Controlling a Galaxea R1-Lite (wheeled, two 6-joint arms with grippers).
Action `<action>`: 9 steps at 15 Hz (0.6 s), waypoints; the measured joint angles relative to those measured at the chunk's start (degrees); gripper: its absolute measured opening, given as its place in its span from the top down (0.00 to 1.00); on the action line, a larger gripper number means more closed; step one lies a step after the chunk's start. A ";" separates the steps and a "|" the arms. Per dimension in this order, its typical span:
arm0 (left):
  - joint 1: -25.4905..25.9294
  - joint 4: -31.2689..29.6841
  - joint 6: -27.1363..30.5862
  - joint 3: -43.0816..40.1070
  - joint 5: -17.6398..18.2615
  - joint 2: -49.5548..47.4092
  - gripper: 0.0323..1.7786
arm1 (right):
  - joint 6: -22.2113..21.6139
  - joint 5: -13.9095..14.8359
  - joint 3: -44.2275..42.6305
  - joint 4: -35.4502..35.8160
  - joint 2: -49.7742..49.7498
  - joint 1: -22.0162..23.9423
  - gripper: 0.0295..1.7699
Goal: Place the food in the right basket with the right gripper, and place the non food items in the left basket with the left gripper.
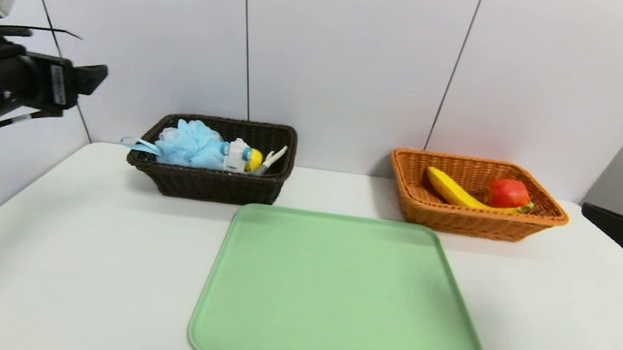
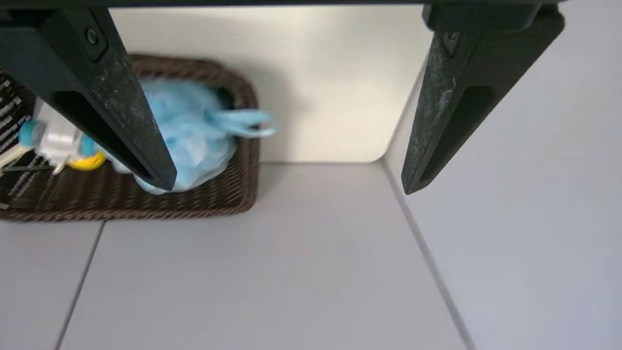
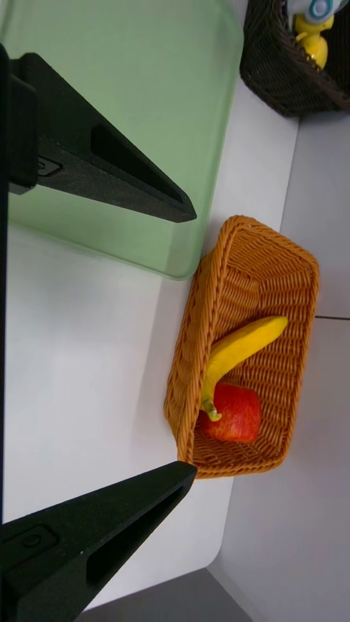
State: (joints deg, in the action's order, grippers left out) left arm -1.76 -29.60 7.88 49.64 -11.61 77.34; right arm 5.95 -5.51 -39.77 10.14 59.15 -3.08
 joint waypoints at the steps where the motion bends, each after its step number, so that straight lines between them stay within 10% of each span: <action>1: 0.35 1.84 0.24 -2.86 -1.49 -4.52 0.07 | 0.05 -0.18 -0.74 -3.51 -3.11 0.33 0.04; 9: 1.94 7.44 -1.97 -22.22 -4.29 -30.68 0.06 | 0.09 -3.08 0.50 -24.27 -27.51 3.83 0.04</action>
State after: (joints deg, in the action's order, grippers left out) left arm 0.18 -22.16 5.90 27.42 -15.90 46.65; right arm 6.03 -8.59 -39.27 -14.13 31.63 0.74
